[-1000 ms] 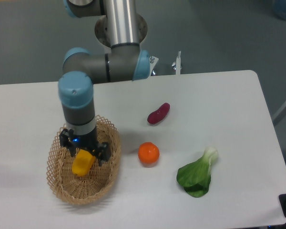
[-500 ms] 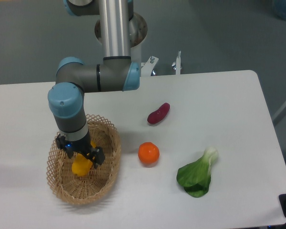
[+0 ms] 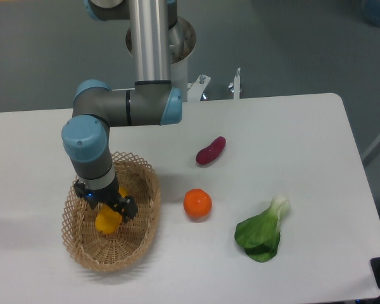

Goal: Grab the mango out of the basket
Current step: 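Lower the gripper onto the yellow mango and close on it, then lift the mango out of the basket and carry it beside the orange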

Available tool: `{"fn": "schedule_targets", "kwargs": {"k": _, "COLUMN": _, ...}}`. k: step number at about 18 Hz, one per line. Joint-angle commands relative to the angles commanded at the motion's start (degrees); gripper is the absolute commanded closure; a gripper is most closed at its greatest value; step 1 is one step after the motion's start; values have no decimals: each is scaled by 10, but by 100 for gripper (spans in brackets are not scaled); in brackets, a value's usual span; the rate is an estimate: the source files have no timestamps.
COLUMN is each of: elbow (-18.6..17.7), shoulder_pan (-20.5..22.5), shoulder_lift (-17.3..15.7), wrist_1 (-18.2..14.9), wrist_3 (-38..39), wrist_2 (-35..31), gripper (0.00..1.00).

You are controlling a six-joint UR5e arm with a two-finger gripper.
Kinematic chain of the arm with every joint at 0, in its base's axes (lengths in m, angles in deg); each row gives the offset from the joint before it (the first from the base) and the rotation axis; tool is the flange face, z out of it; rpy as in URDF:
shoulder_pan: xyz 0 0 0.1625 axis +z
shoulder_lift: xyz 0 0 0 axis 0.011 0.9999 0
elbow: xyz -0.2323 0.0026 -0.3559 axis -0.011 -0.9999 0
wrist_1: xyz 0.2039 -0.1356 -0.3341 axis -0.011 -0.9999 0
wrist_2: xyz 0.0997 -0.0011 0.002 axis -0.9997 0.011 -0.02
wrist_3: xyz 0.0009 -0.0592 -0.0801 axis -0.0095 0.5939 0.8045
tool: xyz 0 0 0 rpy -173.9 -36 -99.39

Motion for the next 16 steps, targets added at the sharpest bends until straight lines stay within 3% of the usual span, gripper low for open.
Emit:
{"fn": "schedule_targets", "kwargs": {"k": 2, "elbow": 0, "shoulder_pan": 0, "shoulder_lift": 0, "wrist_1": 2, "wrist_3": 1, "wrist_2": -1, "gripper": 3}}
{"fn": "schedule_targets", "kwargs": {"k": 3, "elbow": 0, "shoulder_pan": 0, "shoulder_lift": 0, "wrist_1": 1, "wrist_3": 2, "wrist_2": -2, "gripper": 13}}
{"fn": "schedule_targets", "kwargs": {"k": 6, "elbow": 0, "shoulder_pan": 0, "shoulder_lift": -1, "wrist_1": 1, "wrist_3": 3, "wrist_2": -4, "gripper": 57}}
{"fn": "schedule_targets", "kwargs": {"k": 7, "elbow": 0, "shoulder_pan": 0, "shoulder_lift": -1, "wrist_1": 1, "wrist_3": 4, "wrist_2": -5, "gripper": 62}}
{"fn": "schedule_targets", "kwargs": {"k": 16, "elbow": 7, "shoulder_pan": 6, "shoulder_lift": -25, "wrist_1": 1, "wrist_3": -3, "wrist_2": -5, "gripper": 64}}
